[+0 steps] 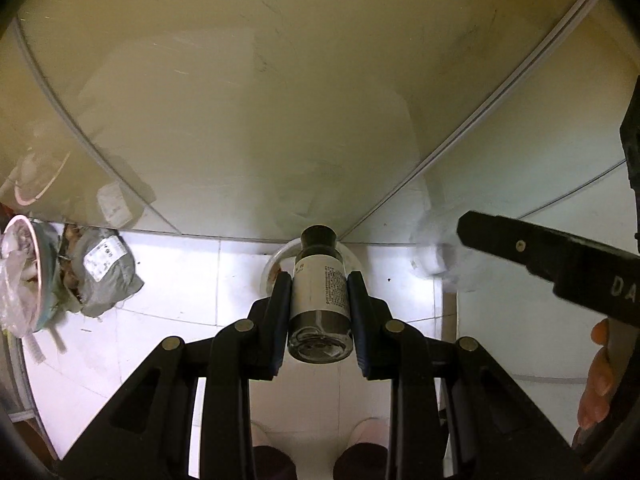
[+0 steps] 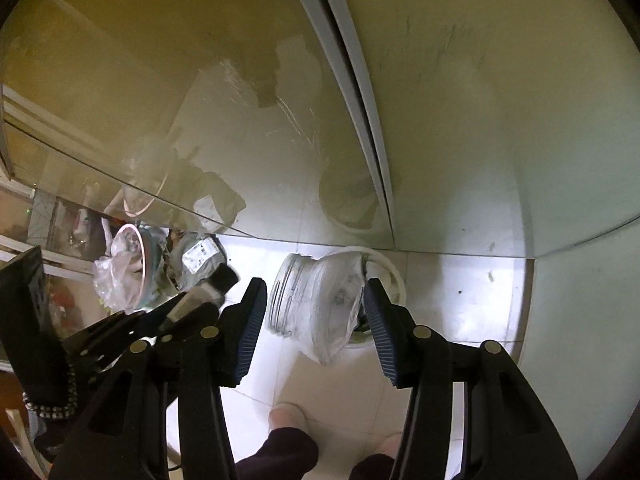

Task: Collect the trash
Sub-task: 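Open both tools to drop the bottle and jar into the bin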

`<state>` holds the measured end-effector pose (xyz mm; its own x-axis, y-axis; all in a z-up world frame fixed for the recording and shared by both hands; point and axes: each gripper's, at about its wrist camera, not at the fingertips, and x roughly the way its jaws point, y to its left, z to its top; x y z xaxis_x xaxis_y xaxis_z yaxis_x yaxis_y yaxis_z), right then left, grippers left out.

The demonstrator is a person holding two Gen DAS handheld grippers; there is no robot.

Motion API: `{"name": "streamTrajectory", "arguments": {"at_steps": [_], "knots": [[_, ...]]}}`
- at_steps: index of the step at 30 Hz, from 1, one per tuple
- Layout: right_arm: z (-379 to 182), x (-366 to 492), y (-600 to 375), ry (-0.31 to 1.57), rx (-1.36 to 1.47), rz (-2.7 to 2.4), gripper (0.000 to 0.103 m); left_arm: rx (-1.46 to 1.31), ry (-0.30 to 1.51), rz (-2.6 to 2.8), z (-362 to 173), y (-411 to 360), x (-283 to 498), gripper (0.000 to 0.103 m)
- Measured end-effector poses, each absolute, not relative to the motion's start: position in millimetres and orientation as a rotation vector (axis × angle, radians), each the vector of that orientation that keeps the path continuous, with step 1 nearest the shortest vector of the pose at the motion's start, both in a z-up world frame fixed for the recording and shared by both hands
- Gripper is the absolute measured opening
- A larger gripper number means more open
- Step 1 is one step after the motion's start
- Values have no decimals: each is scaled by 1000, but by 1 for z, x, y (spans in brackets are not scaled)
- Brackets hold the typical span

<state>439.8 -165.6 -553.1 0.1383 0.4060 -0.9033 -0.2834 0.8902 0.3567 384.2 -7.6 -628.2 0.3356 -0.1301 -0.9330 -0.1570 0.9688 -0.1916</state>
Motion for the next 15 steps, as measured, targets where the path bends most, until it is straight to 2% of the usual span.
{"name": "streamTrajectory", "arguments": {"at_steps": [2, 7, 8, 10, 15], "knots": [[-552, 442, -170, 1346, 118, 501, 55, -268, 1235, 9, -634, -8, 386, 27], [-545, 446, -179, 1325, 98, 489, 57, -304, 1249, -14, -648, -15, 398, 27], [-542, 445, -183, 1320, 103, 483, 57, -299, 1249, -17, -650, -18, 400, 30], [-540, 445, -187, 1314, 113, 475, 57, -280, 1262, -11, -651, -23, 405, 47], [-524, 442, -195, 1292, 113, 463, 57, -265, 1268, -2, -637, -30, 405, 48]]}}
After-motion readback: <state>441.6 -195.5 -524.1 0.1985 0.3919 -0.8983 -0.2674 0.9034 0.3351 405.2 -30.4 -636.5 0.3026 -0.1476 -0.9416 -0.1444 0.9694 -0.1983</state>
